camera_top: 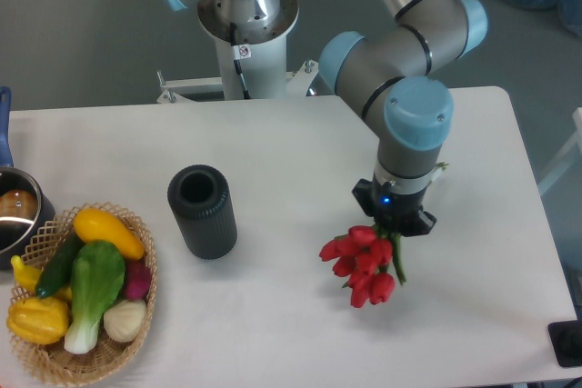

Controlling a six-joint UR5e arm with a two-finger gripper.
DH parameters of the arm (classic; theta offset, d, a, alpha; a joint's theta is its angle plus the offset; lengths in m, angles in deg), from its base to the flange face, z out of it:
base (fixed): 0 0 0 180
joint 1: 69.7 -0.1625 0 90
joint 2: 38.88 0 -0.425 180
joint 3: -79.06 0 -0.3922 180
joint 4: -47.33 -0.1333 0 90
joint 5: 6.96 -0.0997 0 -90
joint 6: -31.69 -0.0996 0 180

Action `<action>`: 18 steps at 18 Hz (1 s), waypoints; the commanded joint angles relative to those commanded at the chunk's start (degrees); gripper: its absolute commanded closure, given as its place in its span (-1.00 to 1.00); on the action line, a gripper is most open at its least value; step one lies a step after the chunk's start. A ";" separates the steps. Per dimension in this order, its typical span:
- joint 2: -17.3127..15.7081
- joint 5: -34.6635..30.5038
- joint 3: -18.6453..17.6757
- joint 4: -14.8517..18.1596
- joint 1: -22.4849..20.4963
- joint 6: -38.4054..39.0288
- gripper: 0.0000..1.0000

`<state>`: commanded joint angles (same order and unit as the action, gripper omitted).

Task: Place the flowers on the table
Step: 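Lower the held red tulips toward the table beside the black canister, then open the gripper to release the tulips onto the table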

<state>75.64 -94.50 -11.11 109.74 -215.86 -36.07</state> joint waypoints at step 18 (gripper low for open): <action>-1.76 3.26 0.00 -3.78 -2.11 -5.35 -1.00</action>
<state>73.88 -91.24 -11.11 105.96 -217.97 -41.43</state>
